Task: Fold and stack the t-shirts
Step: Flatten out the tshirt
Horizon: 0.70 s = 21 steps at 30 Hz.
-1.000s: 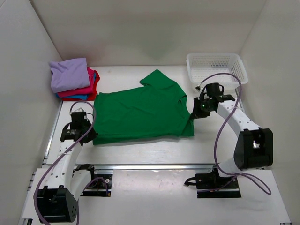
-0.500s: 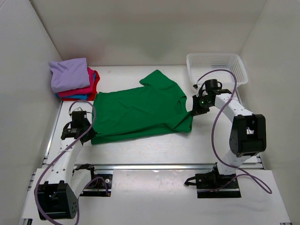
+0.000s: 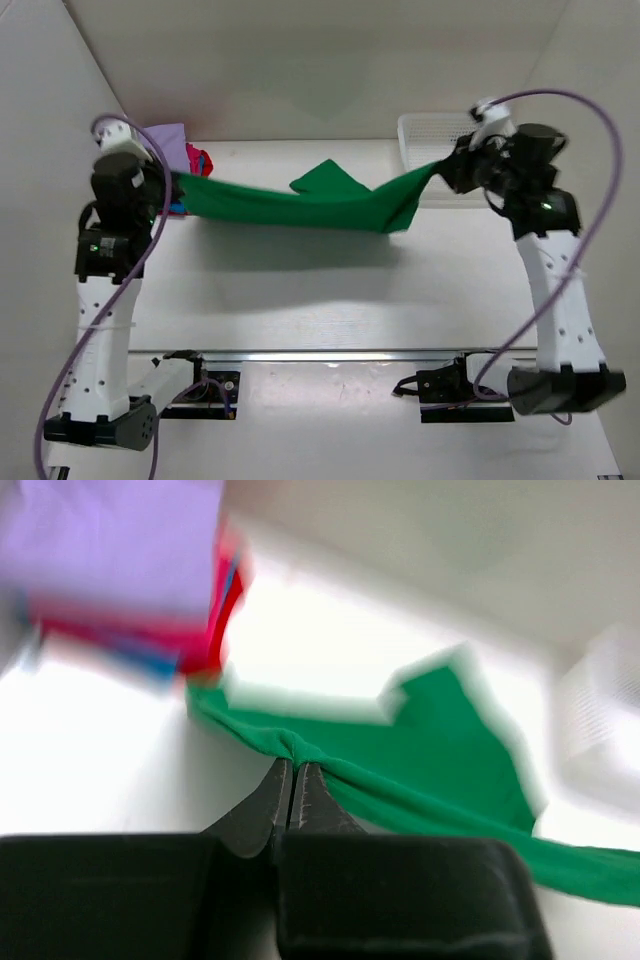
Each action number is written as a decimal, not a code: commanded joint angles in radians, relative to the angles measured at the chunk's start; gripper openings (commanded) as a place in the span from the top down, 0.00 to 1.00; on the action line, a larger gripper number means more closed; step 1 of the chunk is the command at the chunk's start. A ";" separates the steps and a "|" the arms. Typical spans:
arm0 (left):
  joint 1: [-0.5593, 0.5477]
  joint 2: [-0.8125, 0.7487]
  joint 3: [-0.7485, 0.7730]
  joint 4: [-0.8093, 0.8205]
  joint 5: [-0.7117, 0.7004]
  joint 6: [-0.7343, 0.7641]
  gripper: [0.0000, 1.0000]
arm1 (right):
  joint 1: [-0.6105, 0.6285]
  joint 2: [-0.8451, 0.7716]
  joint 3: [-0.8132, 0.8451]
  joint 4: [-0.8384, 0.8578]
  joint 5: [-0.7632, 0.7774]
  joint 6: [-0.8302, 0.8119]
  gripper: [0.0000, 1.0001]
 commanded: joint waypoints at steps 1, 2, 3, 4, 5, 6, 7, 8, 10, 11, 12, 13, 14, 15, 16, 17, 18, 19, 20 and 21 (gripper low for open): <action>-0.091 0.024 0.298 -0.040 -0.165 0.096 1.00 | -0.109 -0.132 0.157 0.029 -0.145 0.033 1.00; -0.130 0.022 0.333 -0.049 -0.202 0.116 1.00 | -0.121 -0.141 0.179 0.022 -0.157 0.034 1.00; -0.172 0.019 0.389 -0.053 -0.266 0.131 1.00 | -0.118 -0.155 0.224 0.012 -0.153 0.028 1.00; -0.192 0.009 0.426 -0.053 -0.315 0.148 1.00 | -0.092 -0.161 0.260 -0.007 -0.129 0.016 1.00; -0.230 0.003 0.431 -0.046 -0.345 0.169 1.00 | -0.078 -0.160 0.283 -0.018 -0.130 -0.004 1.00; -0.269 -0.014 0.456 -0.028 -0.391 0.174 1.00 | -0.060 -0.163 0.300 -0.027 -0.119 -0.004 1.00; -0.287 -0.036 0.462 -0.030 -0.426 0.191 1.00 | -0.055 -0.163 0.323 -0.035 -0.107 0.006 1.00; -0.318 -0.042 0.463 -0.007 -0.441 0.206 1.00 | -0.056 -0.157 0.328 -0.032 -0.113 0.005 1.00; -0.350 -0.068 0.465 0.009 -0.501 0.229 1.00 | -0.058 -0.152 0.325 -0.031 -0.140 0.023 1.00; -0.364 -0.080 0.460 0.016 -0.512 0.239 1.00 | -0.072 -0.146 0.305 -0.009 -0.157 0.028 1.00; -0.367 -0.074 0.454 0.020 -0.524 0.245 1.00 | -0.082 -0.132 0.303 0.000 -0.185 0.036 1.00; -0.363 -0.073 0.438 0.023 -0.524 0.248 1.00 | -0.093 -0.112 0.294 0.012 -0.219 0.049 1.00; -0.353 -0.064 0.412 0.029 -0.514 0.246 1.00 | -0.099 -0.089 0.286 0.023 -0.248 0.053 1.00; -0.337 -0.059 0.395 0.033 -0.502 0.246 1.00 | -0.098 -0.072 0.283 0.029 -0.251 0.051 1.00; -0.332 -0.045 0.356 0.044 -0.470 0.246 1.00 | -0.084 -0.037 0.285 0.029 -0.251 0.050 1.00; -0.294 -0.042 0.312 0.065 -0.448 0.245 1.00 | -0.088 -0.017 0.298 0.022 -0.254 0.034 1.00; -0.248 -0.022 0.295 0.084 -0.387 0.243 1.00 | -0.079 0.036 0.309 0.005 -0.257 0.022 1.00; -0.172 0.002 0.254 0.098 -0.288 0.231 1.00 | -0.066 0.096 0.343 -0.021 -0.247 0.005 1.00; -0.127 0.034 0.221 0.111 -0.218 0.210 1.00 | -0.061 0.162 0.380 -0.056 -0.242 -0.015 1.00; -0.072 0.050 0.198 0.127 -0.114 0.196 1.00 | -0.055 0.190 0.407 -0.073 -0.228 -0.035 1.00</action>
